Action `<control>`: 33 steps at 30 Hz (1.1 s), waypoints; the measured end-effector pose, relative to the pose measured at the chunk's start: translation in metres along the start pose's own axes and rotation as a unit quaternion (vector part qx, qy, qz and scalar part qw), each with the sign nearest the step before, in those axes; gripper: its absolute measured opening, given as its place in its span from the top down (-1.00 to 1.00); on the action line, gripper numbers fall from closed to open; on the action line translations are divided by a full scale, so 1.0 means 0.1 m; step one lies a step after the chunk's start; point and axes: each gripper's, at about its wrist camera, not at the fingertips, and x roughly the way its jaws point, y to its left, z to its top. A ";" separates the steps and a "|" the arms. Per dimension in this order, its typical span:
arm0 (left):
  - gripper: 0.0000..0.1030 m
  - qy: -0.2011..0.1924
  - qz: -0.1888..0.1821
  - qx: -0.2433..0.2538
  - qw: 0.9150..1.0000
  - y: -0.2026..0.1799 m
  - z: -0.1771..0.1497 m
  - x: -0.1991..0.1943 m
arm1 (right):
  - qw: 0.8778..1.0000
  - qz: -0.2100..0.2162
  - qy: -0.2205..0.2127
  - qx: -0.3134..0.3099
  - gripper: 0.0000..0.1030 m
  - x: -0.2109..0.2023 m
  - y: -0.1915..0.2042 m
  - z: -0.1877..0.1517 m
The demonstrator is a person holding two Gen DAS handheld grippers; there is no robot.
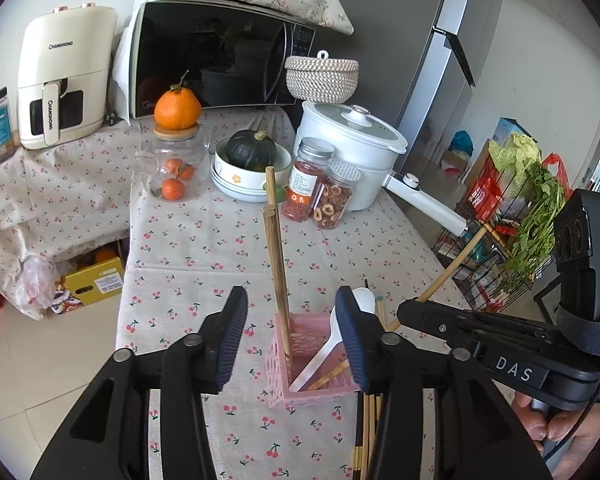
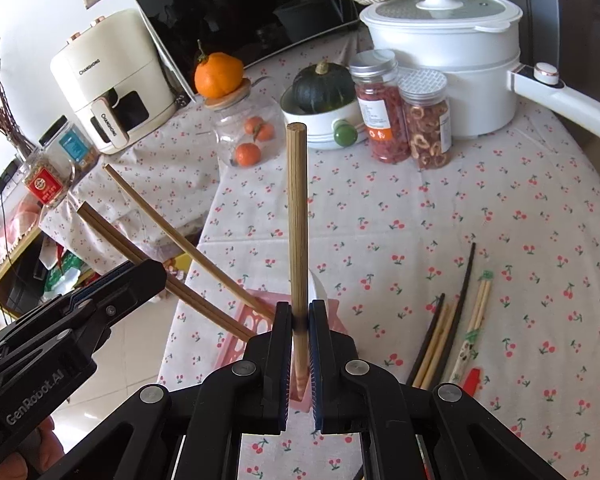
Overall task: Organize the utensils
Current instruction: 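Drop the held chopstick into the pink basket by opening the right tool, then move the right tool to the red plastic spoon and grasp it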
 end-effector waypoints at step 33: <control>-0.61 0.121 0.021 0.016 0.992 -0.16 -0.92 0.20 | 0.993 -0.099 -0.010 0.062 -0.48 -0.49 -1.13 -0.43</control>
